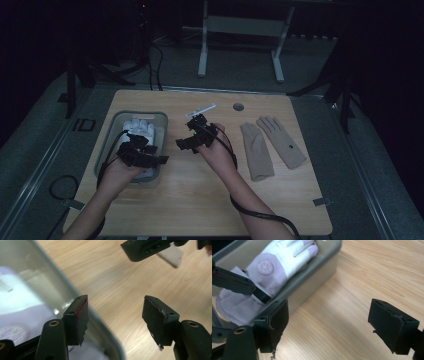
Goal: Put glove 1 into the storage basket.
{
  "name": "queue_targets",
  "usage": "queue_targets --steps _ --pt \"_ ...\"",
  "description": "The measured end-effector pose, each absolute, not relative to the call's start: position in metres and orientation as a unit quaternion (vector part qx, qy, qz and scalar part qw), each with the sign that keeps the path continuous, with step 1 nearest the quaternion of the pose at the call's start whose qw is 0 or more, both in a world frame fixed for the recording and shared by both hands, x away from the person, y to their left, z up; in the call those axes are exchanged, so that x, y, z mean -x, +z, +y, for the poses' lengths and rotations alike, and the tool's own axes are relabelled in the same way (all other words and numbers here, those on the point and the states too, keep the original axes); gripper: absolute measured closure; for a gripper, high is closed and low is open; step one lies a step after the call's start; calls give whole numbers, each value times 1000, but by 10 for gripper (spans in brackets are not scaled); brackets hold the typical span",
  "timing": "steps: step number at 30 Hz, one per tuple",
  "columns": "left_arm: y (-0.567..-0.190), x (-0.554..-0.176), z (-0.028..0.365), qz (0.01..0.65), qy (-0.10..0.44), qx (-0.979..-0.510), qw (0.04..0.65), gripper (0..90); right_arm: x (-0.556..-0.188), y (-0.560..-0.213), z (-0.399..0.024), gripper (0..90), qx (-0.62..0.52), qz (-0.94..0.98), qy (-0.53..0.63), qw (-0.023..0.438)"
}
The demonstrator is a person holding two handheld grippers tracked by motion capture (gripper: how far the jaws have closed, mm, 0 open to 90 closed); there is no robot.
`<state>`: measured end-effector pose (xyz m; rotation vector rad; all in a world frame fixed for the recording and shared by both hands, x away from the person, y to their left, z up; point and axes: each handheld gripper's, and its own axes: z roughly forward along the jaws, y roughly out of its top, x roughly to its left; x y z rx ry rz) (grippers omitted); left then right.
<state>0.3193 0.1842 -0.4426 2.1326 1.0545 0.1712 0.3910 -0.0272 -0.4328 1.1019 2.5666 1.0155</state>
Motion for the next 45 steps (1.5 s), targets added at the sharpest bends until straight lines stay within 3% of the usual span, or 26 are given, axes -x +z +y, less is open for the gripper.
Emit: queue_targets --steps 13,15,21,34,41,45 --pt "-451 -316 144 371 54 -831 411 379 -383 -440 -76 158 -381 853 342 102" --pt "-454 -316 139 367 50 -831 415 354 -381 -442 -83 150 -379 853 343 107" --pt "-465 -315 122 357 36 -840 408 156 -376 -448 -105 138 -373 855 341 114" --pt "-498 -311 101 354 33 -812 463 132 -369 -464 -144 133 -376 843 369 104" --pt "-518 -297 85 326 83 -814 474 133 -362 -481 -165 123 -356 849 366 136" --pt "-525 -293 82 322 93 -809 483 135 -358 -488 -175 122 -360 845 374 126"
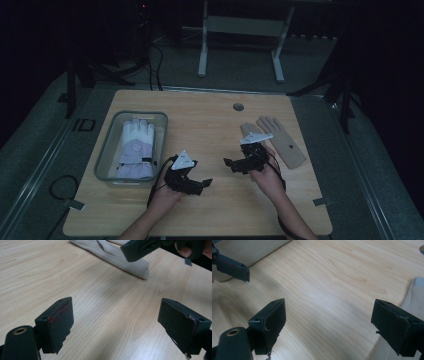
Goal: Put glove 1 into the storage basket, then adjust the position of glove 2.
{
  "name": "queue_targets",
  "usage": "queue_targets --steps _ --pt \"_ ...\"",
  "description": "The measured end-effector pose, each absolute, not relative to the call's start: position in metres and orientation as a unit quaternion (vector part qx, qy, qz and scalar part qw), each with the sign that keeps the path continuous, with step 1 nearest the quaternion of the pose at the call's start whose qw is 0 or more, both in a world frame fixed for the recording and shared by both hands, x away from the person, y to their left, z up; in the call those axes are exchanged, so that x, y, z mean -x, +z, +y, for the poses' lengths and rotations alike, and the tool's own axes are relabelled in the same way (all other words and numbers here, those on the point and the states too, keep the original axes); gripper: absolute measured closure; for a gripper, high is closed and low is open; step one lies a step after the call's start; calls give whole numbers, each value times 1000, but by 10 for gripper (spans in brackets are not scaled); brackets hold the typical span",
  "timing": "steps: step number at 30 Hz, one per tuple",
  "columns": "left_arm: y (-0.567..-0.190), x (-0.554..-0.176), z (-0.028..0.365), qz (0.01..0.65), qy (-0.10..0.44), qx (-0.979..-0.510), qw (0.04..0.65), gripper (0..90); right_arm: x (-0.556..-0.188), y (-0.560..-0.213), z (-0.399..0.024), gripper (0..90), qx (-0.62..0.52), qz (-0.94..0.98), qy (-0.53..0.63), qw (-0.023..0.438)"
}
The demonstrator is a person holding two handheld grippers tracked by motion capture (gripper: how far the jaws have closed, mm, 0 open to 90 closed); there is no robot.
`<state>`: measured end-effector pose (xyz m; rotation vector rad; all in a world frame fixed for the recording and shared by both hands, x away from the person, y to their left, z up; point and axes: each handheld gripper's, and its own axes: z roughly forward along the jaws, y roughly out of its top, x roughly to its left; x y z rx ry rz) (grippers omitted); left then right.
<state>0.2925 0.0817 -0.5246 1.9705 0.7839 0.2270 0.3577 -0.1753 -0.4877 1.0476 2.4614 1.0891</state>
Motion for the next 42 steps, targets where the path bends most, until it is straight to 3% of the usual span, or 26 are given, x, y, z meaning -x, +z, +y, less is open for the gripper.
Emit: queue_targets --steps 9,23,30,33,36,42 --pt "-544 -285 78 317 100 -807 488 135 -345 -504 -205 110 -361 844 370 145" --pt "-553 -282 82 315 105 -805 491 135 -340 -511 -227 111 -366 834 390 137" --pt "-555 -281 86 313 109 -804 493 135 -352 -507 -237 219 -359 832 386 171" --pt "-556 -279 89 316 112 -801 497 134 -365 -505 -243 351 -359 829 382 196" --pt "-556 -277 91 316 119 -799 497 134 -378 -505 -246 424 -367 828 377 193" --pt "-556 -273 93 317 137 -794 500 135 -401 -515 -249 450 -380 830 356 199"
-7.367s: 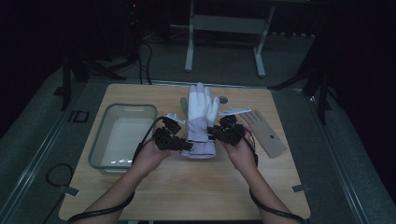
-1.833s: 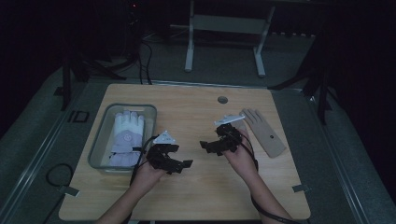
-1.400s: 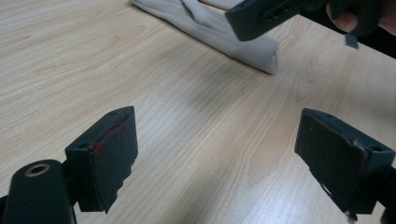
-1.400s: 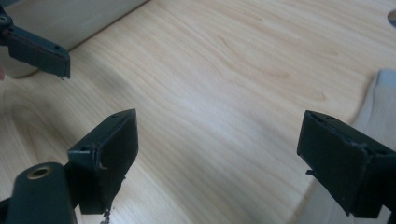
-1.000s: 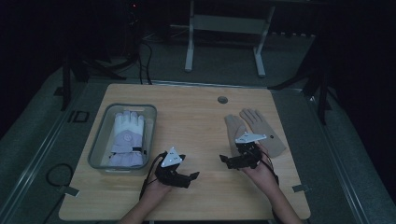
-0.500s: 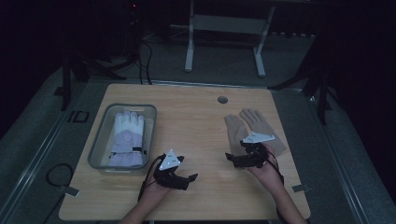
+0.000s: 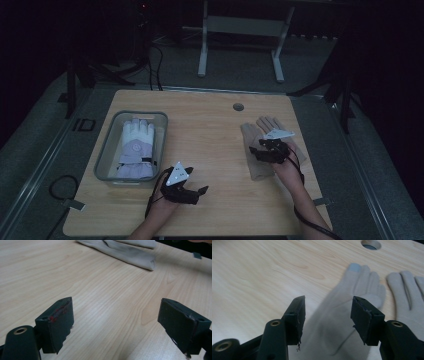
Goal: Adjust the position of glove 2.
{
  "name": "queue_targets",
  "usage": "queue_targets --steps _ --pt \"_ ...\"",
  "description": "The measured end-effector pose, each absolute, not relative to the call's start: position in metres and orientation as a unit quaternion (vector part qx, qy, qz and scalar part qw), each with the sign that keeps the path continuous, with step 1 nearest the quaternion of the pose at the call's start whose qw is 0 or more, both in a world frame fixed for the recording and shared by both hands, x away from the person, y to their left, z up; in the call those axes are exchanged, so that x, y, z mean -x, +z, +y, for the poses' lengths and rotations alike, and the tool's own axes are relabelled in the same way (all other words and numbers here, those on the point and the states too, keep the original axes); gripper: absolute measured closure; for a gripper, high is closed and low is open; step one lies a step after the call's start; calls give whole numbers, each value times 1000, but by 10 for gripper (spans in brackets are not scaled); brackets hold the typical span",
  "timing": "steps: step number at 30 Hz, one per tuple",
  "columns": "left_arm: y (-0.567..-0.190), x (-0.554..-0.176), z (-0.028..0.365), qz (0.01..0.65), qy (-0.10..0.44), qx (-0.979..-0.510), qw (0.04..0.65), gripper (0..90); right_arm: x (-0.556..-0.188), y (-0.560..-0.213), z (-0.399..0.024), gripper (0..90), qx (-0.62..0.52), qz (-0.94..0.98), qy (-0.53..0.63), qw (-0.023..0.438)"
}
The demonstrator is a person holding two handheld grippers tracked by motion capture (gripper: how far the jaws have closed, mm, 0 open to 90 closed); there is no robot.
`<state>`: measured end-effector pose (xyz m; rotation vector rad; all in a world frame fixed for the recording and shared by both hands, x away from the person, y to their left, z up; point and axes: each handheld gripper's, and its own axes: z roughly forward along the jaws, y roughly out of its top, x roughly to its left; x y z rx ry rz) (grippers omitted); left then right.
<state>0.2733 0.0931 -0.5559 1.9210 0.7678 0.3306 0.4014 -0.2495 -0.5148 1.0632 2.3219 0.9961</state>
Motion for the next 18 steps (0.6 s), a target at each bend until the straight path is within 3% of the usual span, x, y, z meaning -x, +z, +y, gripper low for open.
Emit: queue_targets --steps 13,18 --pt "-562 -275 91 314 124 -801 494 135 -427 -552 -256 413 -414 828 331 185" --pt "-561 -274 91 315 125 -800 495 135 -423 -554 -257 528 -414 823 343 181"
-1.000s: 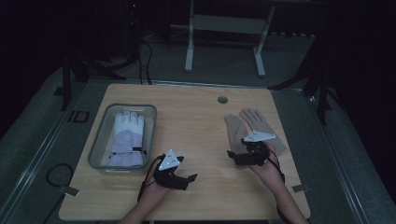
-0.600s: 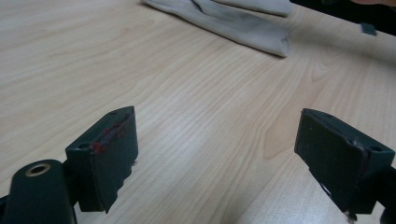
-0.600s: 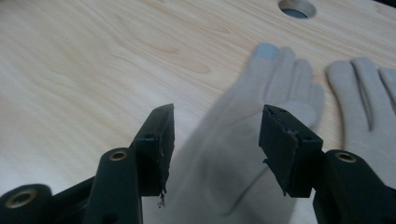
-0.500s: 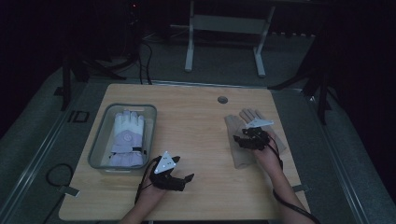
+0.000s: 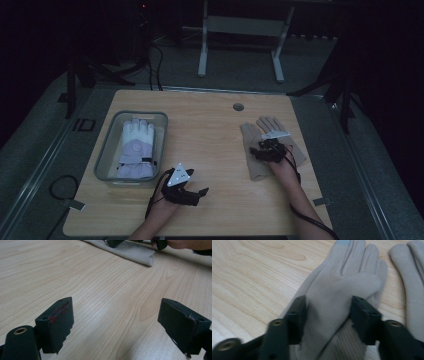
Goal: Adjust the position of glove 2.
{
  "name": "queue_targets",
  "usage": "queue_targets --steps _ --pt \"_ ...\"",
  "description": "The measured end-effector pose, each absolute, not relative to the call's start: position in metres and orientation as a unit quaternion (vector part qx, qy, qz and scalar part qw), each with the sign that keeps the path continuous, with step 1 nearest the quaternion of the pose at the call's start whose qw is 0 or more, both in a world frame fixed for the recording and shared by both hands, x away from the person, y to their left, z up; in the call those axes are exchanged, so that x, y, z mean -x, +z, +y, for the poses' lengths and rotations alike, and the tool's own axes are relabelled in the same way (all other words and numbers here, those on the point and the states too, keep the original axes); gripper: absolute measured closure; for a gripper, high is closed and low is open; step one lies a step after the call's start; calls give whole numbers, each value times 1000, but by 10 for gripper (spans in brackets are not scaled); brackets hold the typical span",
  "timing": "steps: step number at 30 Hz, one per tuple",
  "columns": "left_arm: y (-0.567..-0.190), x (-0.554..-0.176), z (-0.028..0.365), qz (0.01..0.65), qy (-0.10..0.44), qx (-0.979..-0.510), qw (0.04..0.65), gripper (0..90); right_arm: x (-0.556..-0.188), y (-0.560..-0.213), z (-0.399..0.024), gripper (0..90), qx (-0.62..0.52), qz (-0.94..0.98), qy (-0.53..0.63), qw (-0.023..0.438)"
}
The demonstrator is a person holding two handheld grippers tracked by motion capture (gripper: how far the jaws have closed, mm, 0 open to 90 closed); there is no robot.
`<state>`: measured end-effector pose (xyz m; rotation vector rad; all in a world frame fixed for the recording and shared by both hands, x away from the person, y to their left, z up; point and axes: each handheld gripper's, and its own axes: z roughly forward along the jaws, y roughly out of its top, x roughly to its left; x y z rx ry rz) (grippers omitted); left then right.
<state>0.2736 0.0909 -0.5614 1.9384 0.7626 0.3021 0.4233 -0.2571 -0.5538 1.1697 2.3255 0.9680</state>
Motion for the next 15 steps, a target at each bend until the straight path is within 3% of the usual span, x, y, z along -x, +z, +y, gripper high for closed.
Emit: queue_targets --steps 3,5,15 --pt "-561 -274 91 315 126 -800 495 135 -419 -552 -253 703 -413 825 341 179" --pt "-561 -274 91 316 127 -800 494 135 -416 -551 -249 754 -422 823 334 181" --pt "-561 -275 91 314 133 -801 493 135 -395 -522 -229 789 -472 781 372 171"
